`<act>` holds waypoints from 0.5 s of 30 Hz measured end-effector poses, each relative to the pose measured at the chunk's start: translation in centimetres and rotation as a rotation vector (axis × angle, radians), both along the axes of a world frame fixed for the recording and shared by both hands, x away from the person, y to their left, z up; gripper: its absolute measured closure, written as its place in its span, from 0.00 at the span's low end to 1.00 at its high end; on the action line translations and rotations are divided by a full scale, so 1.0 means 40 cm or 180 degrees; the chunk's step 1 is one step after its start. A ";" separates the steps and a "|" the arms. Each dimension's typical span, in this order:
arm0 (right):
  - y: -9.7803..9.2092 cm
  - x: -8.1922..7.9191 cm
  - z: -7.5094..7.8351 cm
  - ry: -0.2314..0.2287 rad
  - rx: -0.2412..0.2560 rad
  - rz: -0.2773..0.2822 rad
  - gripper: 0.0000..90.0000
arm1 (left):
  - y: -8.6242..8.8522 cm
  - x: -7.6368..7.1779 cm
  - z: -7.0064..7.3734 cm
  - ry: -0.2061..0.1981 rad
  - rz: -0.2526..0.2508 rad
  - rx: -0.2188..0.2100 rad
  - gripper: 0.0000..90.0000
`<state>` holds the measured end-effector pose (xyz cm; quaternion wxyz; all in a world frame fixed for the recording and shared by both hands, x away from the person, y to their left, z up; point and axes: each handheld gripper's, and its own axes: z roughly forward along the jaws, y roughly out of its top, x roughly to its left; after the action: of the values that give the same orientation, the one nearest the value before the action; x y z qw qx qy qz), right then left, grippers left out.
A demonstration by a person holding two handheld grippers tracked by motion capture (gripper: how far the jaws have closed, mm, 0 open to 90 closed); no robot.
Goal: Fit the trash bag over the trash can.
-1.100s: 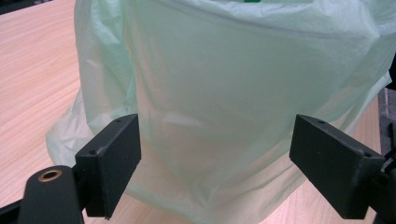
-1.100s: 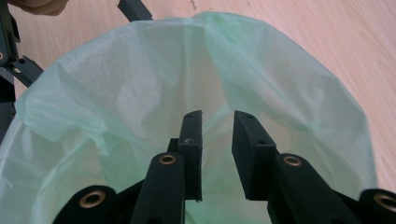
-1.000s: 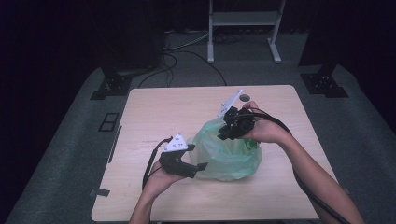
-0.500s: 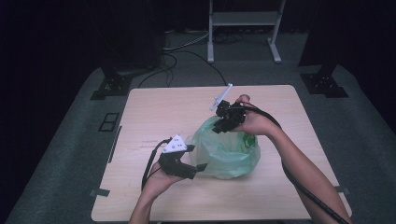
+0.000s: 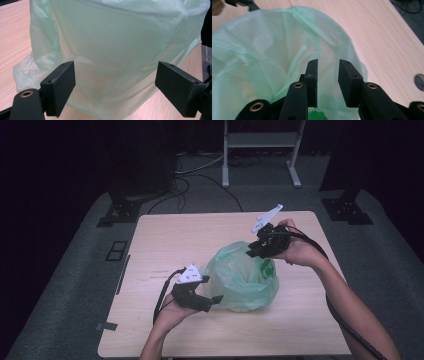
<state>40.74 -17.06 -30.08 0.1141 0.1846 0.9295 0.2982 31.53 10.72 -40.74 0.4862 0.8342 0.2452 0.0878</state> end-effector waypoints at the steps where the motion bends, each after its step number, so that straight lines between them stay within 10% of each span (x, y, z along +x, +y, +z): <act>1: -0.004 0.002 -0.002 -0.0060 -0.0020 -0.0042 0.76 | 0.000 0.000 -0.001 0.0008 0.0005 -0.0009 0.17; 15: -0.013 0.037 -0.050 -0.0130 -0.0078 -0.0229 0.82 | -0.002 0.001 -0.006 0.0052 -0.0020 -0.0020 0.17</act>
<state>42.21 -17.60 -32.09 0.1460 0.2103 0.9233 0.2862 31.58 10.63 -40.97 0.4871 0.8341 0.2468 0.0786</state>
